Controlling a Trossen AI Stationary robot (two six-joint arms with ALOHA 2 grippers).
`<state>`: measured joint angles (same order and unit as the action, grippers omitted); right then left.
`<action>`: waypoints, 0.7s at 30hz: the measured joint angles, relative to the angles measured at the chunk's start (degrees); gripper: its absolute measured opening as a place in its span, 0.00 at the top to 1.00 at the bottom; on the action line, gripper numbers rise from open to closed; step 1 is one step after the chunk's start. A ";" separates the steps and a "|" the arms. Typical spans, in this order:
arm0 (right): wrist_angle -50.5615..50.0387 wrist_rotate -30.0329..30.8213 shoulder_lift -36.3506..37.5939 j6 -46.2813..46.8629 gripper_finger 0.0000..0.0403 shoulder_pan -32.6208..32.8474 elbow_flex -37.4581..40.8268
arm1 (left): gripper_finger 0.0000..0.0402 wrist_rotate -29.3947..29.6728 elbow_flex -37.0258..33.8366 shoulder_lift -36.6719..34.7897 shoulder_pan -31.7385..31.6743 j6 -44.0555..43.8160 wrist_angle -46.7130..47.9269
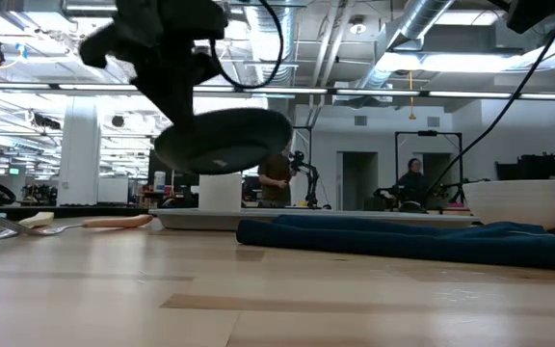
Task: Set up tray
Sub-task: Put the dark blue plate to the bottom right of the white mug on the gray table tray
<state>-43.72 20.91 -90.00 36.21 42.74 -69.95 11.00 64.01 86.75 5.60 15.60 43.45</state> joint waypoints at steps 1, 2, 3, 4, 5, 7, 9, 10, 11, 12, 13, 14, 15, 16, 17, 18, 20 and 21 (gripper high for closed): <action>0.00 -0.02 0.00 0.20 0.75 -0.02 0.00 | 1.00 -0.05 0.01 1.14 -0.35 1.33 -0.81; -0.03 -0.02 0.00 0.25 0.75 -0.02 0.00 | 1.00 -0.27 0.01 2.54 -0.79 2.32 -1.23; -0.06 -0.01 0.02 0.39 0.75 -0.01 -0.02 | 1.00 -0.19 0.46 4.02 -1.17 3.41 -0.95; -0.18 0.00 0.01 0.77 0.75 0.00 -0.07 | 1.00 0.16 1.13 5.38 -1.43 4.33 -0.26; -0.42 -0.04 0.00 0.90 0.75 -0.02 -0.03 | 1.00 0.20 1.97 6.85 -1.83 4.98 0.15; -0.40 -0.02 0.00 1.11 0.75 -0.02 -0.04 | 1.00 0.22 3.59 9.37 -2.57 6.33 0.19; -0.53 -0.04 0.00 1.37 0.75 -0.02 -0.04 | 1.00 0.31 5.20 11.44 -3.44 7.31 0.62; -0.49 -0.04 0.00 1.37 0.75 0.00 -0.04 | 1.00 0.28 5.75 12.23 -3.78 8.10 0.60; -0.44 -0.03 0.00 1.42 0.75 0.00 -0.04 | 1.00 0.30 6.35 13.01 -4.16 8.65 0.67; -0.45 -0.04 0.00 1.51 0.75 0.00 -0.04 | 1.00 0.37 6.93 13.60 -4.58 9.20 0.67; -0.47 -0.04 0.00 1.67 0.75 0.00 -0.04 | 1.00 0.51 7.08 13.81 -4.94 9.86 0.52; -0.48 -0.04 0.00 1.81 0.75 0.00 -0.04 | 1.00 0.79 7.08 13.83 -5.27 10.27 0.56; -0.48 -0.04 0.00 1.90 0.75 0.00 -0.04 | 1.00 1.08 7.10 13.94 -5.63 10.47 0.57; -0.53 -0.07 0.00 1.88 0.75 0.02 -0.04 | 1.00 1.36 7.15 14.18 -5.97 10.74 0.26; -0.59 -0.07 0.00 1.90 0.75 0.08 -0.04 | 1.00 1.55 7.12 14.45 -6.39 10.81 -0.03; -0.59 -0.04 0.00 1.90 0.75 0.24 -0.04 | 1.00 1.60 7.12 14.53 -6.75 10.81 0.21; -0.83 -0.06 0.00 1.90 0.75 0.28 -0.04 | 1.00 1.40 7.12 14.65 -7.21 10.81 0.51; -0.89 -0.07 0.00 1.90 0.75 0.31 -0.02 | 1.00 0.86 7.12 15.08 -7.39 10.83 0.20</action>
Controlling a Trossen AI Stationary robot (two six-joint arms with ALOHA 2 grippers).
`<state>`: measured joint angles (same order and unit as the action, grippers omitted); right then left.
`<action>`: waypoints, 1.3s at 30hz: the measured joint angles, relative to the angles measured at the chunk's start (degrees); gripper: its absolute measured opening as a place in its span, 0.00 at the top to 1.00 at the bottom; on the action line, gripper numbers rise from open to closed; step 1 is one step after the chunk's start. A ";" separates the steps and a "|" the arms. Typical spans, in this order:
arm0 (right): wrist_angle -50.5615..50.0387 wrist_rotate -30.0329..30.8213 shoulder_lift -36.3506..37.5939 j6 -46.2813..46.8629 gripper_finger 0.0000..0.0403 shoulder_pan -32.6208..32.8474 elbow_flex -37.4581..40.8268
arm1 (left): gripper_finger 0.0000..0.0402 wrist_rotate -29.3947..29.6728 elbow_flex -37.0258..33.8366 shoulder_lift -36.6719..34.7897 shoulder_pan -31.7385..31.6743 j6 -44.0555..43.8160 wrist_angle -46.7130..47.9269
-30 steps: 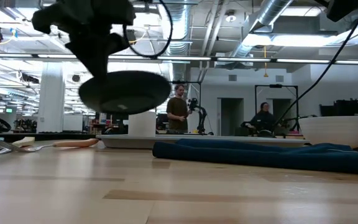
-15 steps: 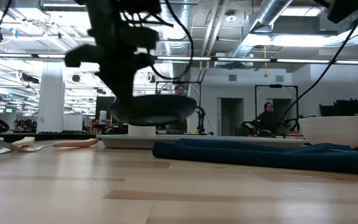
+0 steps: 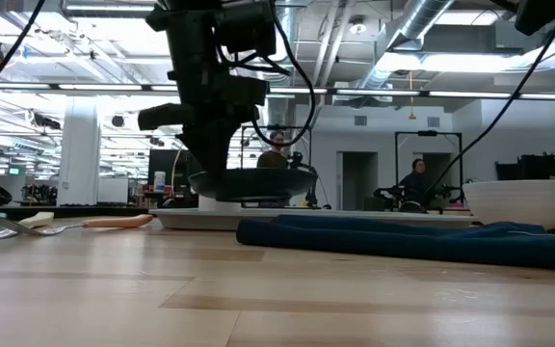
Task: Set up tray
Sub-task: Put the dark blue plate to the bottom right of the white mug on the gray table tray, then put the white bowl on top of the dark blue plate on the gray table tray
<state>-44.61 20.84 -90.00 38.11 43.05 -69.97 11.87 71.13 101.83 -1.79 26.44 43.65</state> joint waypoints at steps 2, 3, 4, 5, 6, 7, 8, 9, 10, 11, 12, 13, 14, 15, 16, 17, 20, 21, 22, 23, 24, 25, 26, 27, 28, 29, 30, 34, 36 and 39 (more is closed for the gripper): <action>0.05 0.02 0.00 0.08 0.75 0.00 0.00 | 1.00 -0.51 -0.06 0.76 -0.06 -0.01 -0.02; 0.03 0.02 0.00 0.40 0.75 0.00 0.01 | 1.00 -0.56 -0.11 0.87 -0.03 -0.01 0.26; 0.01 0.02 0.00 0.48 0.75 0.00 0.02 | 1.00 -0.57 -0.03 1.22 0.01 0.00 -0.19; 0.08 0.02 0.00 0.50 0.75 -0.02 0.02 | 1.00 -0.49 0.00 1.53 0.03 0.08 -1.01; 0.08 0.02 0.00 0.50 0.75 -0.02 0.02 | 1.00 -0.60 0.00 1.76 0.03 0.15 -1.22; 0.05 0.02 0.00 0.56 0.75 -0.02 0.02 | 1.00 -0.47 0.00 2.05 0.01 0.12 -1.14; 0.04 0.02 0.00 0.87 0.75 -0.02 0.02 | 1.00 0.04 0.00 2.31 0.01 0.09 -1.22; 0.00 0.02 0.00 0.94 0.75 -0.02 0.02 | 1.00 0.58 -0.01 2.55 0.01 0.11 -1.48; 0.00 0.01 0.00 0.94 0.75 -0.01 0.02 | 1.00 0.62 -0.02 2.65 0.01 0.13 -1.68; 0.05 0.02 0.00 0.95 0.75 -0.02 0.02 | 1.00 0.66 -0.03 2.63 -0.05 0.19 -1.73; 0.05 0.02 0.00 1.01 0.75 0.00 0.02 | 1.00 0.81 -0.04 2.55 -0.08 0.26 -2.03; 0.05 0.00 0.00 1.07 0.75 0.00 0.02 | 1.00 0.83 -0.04 2.55 -0.10 0.28 -2.67; 0.10 0.00 0.00 1.07 0.75 0.00 0.02 | 0.99 0.85 -0.04 2.55 -0.15 0.29 -3.19; 0.18 0.02 0.00 1.07 0.75 0.00 0.02 | 0.99 1.05 -0.04 2.55 -0.23 0.28 -3.41; 0.21 0.00 0.00 1.07 0.75 0.00 0.02 | 0.99 1.46 -0.04 2.55 -0.24 0.28 -3.41; 0.21 0.00 0.00 1.06 0.75 0.00 0.02 | 0.99 1.54 -0.04 2.55 -0.34 0.28 -3.41; 0.25 -0.02 0.00 1.05 0.75 0.00 0.02 | 0.94 1.55 -0.03 2.53 -0.47 0.28 -3.65; 0.25 -0.02 0.00 1.05 0.75 0.00 0.02 | 0.92 1.99 -0.04 2.53 -0.47 0.27 -3.73; 0.25 -0.02 0.00 1.05 0.75 0.00 0.02 | 0.90 2.55 -0.04 2.53 -0.47 0.24 -3.72; 0.27 -0.02 0.00 1.05 0.75 0.00 0.02 | 0.88 3.04 -0.03 2.53 -0.47 0.24 -3.69; 0.27 -0.04 0.00 1.05 0.75 0.00 0.02 | 0.85 3.54 -0.04 2.53 -0.47 0.23 -3.65; 0.27 -0.04 0.00 1.05 0.75 0.00 0.02 | 0.83 3.95 -0.03 2.53 -0.45 0.22 -3.55; 0.31 -0.04 0.00 1.05 0.75 0.00 0.02 | 0.81 4.24 -0.02 2.53 -0.45 0.18 -3.40; 0.36 -0.04 0.00 1.05 0.75 0.00 0.02 | 0.79 4.70 -0.04 2.53 -0.45 -0.16 -3.36; 0.47 -0.04 0.00 1.09 0.75 0.00 0.02 | 0.78 5.28 -0.04 2.53 -0.45 -0.57 -3.32; 0.63 -0.02 0.00 1.28 0.75 0.00 0.02 | 0.76 5.85 -0.03 2.53 -0.45 -1.03 -3.18; 0.80 0.01 0.00 1.76 0.75 0.00 0.02 | 0.75 6.48 0.09 2.53 -0.45 -1.66 -2.45; 0.93 0.00 0.00 4.92 0.75 -0.46 0.02 | 0.71 8.89 2.22 2.52 -0.45 -5.64 2.89; 0.93 0.00 0.00 6.23 0.75 -0.86 0.02 | 0.70 9.59 4.09 2.51 -0.41 -8.08 6.09; 0.14 -0.01 0.00 7.45 0.75 -1.79 0.02 | 0.70 8.91 8.74 2.49 0.01 -11.62 12.47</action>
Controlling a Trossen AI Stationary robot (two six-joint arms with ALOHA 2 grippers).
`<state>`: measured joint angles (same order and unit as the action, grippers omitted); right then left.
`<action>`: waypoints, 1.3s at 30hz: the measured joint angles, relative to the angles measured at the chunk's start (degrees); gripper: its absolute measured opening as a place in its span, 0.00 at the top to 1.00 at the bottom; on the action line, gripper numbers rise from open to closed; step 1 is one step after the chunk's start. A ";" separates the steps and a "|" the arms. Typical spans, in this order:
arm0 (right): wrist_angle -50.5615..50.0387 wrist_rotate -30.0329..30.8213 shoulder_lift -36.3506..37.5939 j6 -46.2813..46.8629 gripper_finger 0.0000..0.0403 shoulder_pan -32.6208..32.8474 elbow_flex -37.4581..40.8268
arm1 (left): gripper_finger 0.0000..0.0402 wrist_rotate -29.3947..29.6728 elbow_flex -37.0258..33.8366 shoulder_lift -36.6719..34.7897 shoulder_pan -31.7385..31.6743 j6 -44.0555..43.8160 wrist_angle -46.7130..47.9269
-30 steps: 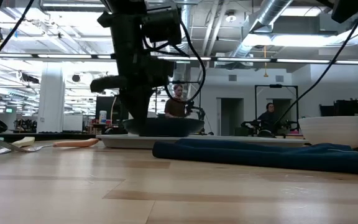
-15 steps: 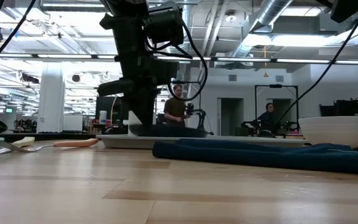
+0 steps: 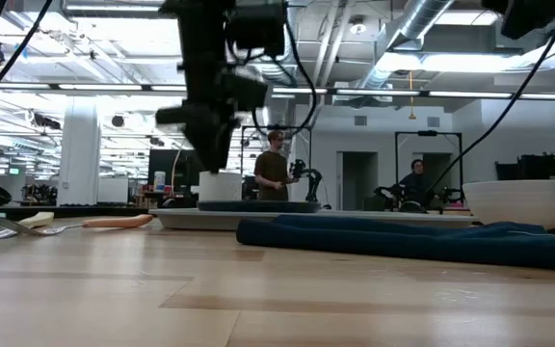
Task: Set up tray
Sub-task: Put the white bowl on top of the dark blue plate on the gray table tray
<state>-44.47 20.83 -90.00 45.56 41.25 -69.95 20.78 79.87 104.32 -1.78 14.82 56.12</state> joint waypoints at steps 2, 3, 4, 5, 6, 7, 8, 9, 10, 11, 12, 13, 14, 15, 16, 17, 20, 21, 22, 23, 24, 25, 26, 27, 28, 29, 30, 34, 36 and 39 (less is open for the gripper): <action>-1.57 0.01 0.00 1.11 0.75 -0.92 0.00 | 0.70 -1.83 3.56 -0.03 0.53 -1.72 4.39; -2.79 0.03 0.00 2.12 0.75 -1.57 0.00 | 0.70 -2.94 5.44 -0.07 0.81 -2.36 6.31; -4.32 0.03 0.00 3.35 0.75 -2.35 0.00 | 0.70 -4.42 7.28 -0.36 1.11 -3.02 7.91; -6.38 0.03 0.00 4.88 0.75 -3.24 0.00 | 0.70 -5.77 8.91 -0.91 1.45 -3.47 8.97; -8.75 0.04 0.00 6.41 0.75 -4.24 0.00 | 0.70 -7.05 10.47 -1.76 1.72 -3.70 9.39; -11.45 0.05 0.00 7.74 0.75 -5.23 0.00 | 0.70 -8.16 11.71 -2.98 1.95 -3.98 9.36; -14.47 0.05 0.00 8.77 0.75 -6.22 0.00 | 0.70 -9.08 12.74 -4.28 2.21 -4.14 9.32; -17.47 0.05 0.00 9.70 0.75 -7.15 0.00 | 0.70 -9.87 13.58 -5.82 2.41 -4.41 9.14; -20.49 0.05 0.00 10.37 0.75 -8.03 0.00 | 0.70 -10.40 14.14 -7.51 2.60 -4.86 8.87; -23.45 0.01 0.00 10.88 0.75 -8.87 0.00 | 0.70 -10.79 14.44 -9.38 2.70 -5.16 8.19; -26.02 -0.12 0.00 11.02 0.75 -9.75 0.00 | 0.70 -11.29 14.50 -11.75 2.78 -5.42 7.33; -28.42 -0.35 0.00 11.00 0.75 -10.49 0.00 | 0.70 -12.00 14.50 -14.16 2.83 -5.71 6.89; -30.77 -0.61 0.00 10.93 0.75 -11.15 0.00 | 0.71 -12.86 14.52 -16.53 2.89 -5.82 6.36; -32.60 -0.95 0.00 10.28 0.75 -11.86 0.00 | 0.71 -13.71 14.54 -18.92 2.86 -5.96 5.74; -34.30 -1.41 0.00 9.26 0.75 -12.53 0.00 | 0.71 -14.70 14.43 -21.27 2.86 -6.06 5.14; -35.84 -1.97 0.00 7.89 0.75 -13.17 0.00 | 0.71 -15.79 13.89 -23.48 2.86 -6.13 3.91; -39.36 -3.96 0.04 3.63 0.75 -15.74 0.02 | 0.71 -18.02 11.33 -30.40 2.88 -6.15 0.27; -40.12 -4.71 0.25 2.06 0.75 -16.84 0.02 | 0.71 -18.44 9.99 -32.73 2.87 -6.16 -1.14; -40.66 -5.44 0.62 0.27 0.75 -18.05 0.02 | 0.71 -18.79 8.51 -34.93 2.86 -6.26 -1.91; -40.90 -5.96 1.08 -1.78 0.75 -19.44 0.02 | 0.71 -19.03 6.90 -36.94 2.86 -6.56 -2.58; -40.81 -6.07 1.79 -3.86 0.75 -20.87 0.02 | 0.71 -19.03 5.03 -39.20 2.86 -6.94 -3.55; -40.64 -6.15 2.77 -5.76 0.75 -22.30 0.06 | 0.71 -18.98 3.07 -41.25 2.86 -7.21 -3.93; -40.62 -6.25 4.02 -7.54 0.75 -23.92 0.06 | 0.71 -19.00 1.00 -43.11 2.86 -7.53 -4.53; -40.65 -6.32 5.44 -9.08 0.75 -25.65 0.04 | 0.71 -18.97 -1.13 -45.04 2.86 -7.75 -5.92; -40.74 -6.40 7.00 -10.19 0.75 -27.35 0.05 | 0.71 -18.97 -3.40 -47.04 2.86 -8.04 -7.27; -40.80 -6.40 8.79 -11.17 0.75 -29.00 0.06 | 0.71 -18.91 -5.65 -48.78 2.84 -8.31 -7.95; -40.78 -6.39 10.63 -12.14 0.75 -30.69 0.04 | 0.71 -18.81 -7.91 -50.28 2.84 -8.62 -9.30; -38.96 -7.48 19.61 -14.27 0.75 -36.90 2.28 | 0.71 -16.89 -15.35 -55.42 2.84 -9.51 -13.77; -36.90 -10.55 24.12 -14.58 0.75 -40.06 5.49 | 0.71 -15.62 -18.40 -57.35 2.83 -9.87 -15.91; -33.97 -13.97 29.69 -14.58 0.75 -44.85 11.24 | 0.71 -15.42 -22.62 -59.70 2.81 -9.67 -18.37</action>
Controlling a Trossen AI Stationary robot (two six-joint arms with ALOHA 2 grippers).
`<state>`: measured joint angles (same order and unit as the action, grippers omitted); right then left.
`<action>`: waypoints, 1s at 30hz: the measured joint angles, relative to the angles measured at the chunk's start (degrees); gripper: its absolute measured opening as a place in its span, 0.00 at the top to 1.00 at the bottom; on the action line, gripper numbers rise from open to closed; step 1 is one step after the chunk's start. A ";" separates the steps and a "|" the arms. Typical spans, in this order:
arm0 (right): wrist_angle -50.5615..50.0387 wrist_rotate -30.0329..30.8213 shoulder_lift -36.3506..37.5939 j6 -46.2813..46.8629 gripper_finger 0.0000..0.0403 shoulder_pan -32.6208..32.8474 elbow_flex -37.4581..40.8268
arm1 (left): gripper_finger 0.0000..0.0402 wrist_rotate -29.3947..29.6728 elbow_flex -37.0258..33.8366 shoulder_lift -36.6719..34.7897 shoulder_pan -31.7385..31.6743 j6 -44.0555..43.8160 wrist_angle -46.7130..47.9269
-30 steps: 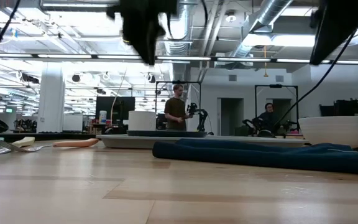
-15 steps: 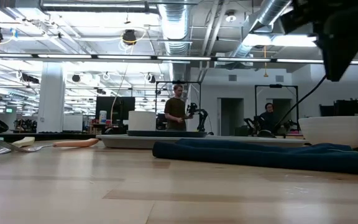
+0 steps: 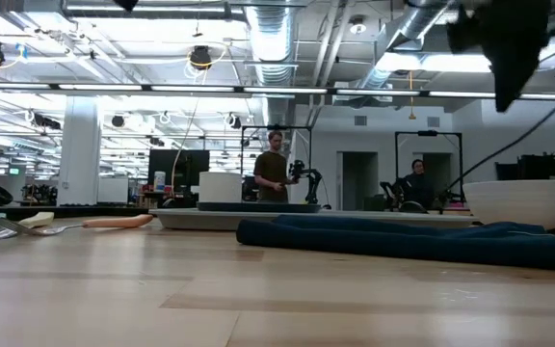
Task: Set up tray
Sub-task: Put the white bowl on top of the dark blue plate on the gray table tray
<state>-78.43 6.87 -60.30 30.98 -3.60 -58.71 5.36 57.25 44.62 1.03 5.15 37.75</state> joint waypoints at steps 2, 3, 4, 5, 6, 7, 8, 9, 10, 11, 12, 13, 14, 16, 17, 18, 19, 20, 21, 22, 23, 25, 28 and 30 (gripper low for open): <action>1.08 -0.92 2.50 -0.94 0.75 -2.41 3.49 | 0.71 0.07 -2.40 -0.86 0.01 0.24 -1.76; 1.80 -1.33 3.27 -1.94 0.75 -3.47 4.70 | 0.71 0.07 -3.23 -1.26 0.03 0.22 -2.38; 2.36 -1.61 3.86 -2.84 0.75 -4.40 5.73 | 0.71 0.04 -3.97 -1.64 0.03 0.08 -2.57; 2.57 -1.84 4.21 -3.62 0.75 -5.24 6.52 | 0.71 -0.10 -4.59 -1.76 0.03 -0.44 -2.98; 3.02 -2.29 4.26 -4.26 0.75 -5.91 6.89 | 0.71 -0.37 -5.24 -1.93 0.03 -1.08 -3.98; 3.57 -2.56 4.13 -4.53 0.75 -6.47 7.01 | 0.71 -0.76 -5.93 -2.22 0.05 -1.84 -4.59; 3.82 -2.55 3.88 -4.55 0.75 -6.90 6.99 | 0.71 -1.39 -6.70 -2.50 0.09 -2.69 -4.58; 3.97 -2.57 3.52 -4.60 0.75 -7.26 7.01 | 0.71 -2.42 -7.28 -2.62 0.17 -3.37 -4.47; 4.29 -2.55 2.97 -4.65 0.75 -7.55 7.01 | 0.71 -3.14 -7.72 -2.65 0.26 -3.92 -5.11; 4.58 -2.53 2.25 -4.61 0.75 -7.81 7.01 | 0.71 -3.64 -8.18 -2.73 0.40 -4.26 -5.58; 4.73 -2.49 1.43 -4.50 0.75 -7.92 7.01 | 0.71 -3.86 -8.76 -2.82 0.54 -4.43 -5.64; 4.83 -2.49 0.59 -4.26 0.75 -7.93 7.01 | 0.71 -4.12 -9.10 -2.83 0.64 -4.80 -5.44; 5.04 -2.47 -0.34 -4.18 0.75 -7.83 7.01 | 0.71 -4.07 -9.41 -2.78 0.86 -5.00 -5.66; 6.13 -2.30 -2.45 -4.21 0.75 -7.67 7.01 | 0.71 -4.09 -9.86 -2.75 0.97 -5.39 -5.53; 6.78 -2.10 -3.56 -4.49 0.74 -7.70 7.01 | 0.71 -4.19 -9.90 -2.61 0.97 -5.53 -5.46; 7.24 -1.80 -4.49 -5.15 0.74 -7.78 7.01 | 0.71 -4.65 -9.90 -2.51 0.97 -5.74 -5.54; 7.30 -1.18 -5.31 -5.75 0.73 -7.83 7.01 | 0.71 -5.16 -9.90 -2.49 0.97 -5.92 -5.54; 7.11 -0.59 -6.26 -6.04 0.72 -8.06 7.01 | 0.71 -5.43 -9.90 -2.51 0.97 -6.05 -5.58; 6.82 -0.30 -7.22 -6.45 0.71 -8.46 7.01 | 0.71 -5.59 -9.90 -2.53 0.97 -6.06 -5.82; 6.57 -0.16 -8.03 -6.90 0.69 -8.93 7.03 | 0.71 -5.59 -9.90 -2.53 0.97 -6.04 -5.90; 6.32 -0.07 -8.62 -7.07 0.67 -9.32 7.03 | 0.71 -5.59 -9.90 -2.53 0.99 -6.02 -5.91; 6.26 -0.04 -9.81 -7.51 0.62 -10.22 7.03 | 0.71 -5.57 -9.90 -2.53 0.97 -5.93 -6.23; 6.25 -0.11 -11.09 -8.69 0.54 -12.04 7.03 | 0.71 -5.55 -9.90 -2.53 0.97 -5.77 -6.90; 6.32 -0.51 -11.89 -9.87 0.50 -13.14 7.03 | 0.71 -5.54 -9.90 -2.51 0.99 -5.68 -7.20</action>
<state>-72.12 6.35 -72.19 21.11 -16.74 -51.68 -0.19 47.35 42.11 2.02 -0.54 30.55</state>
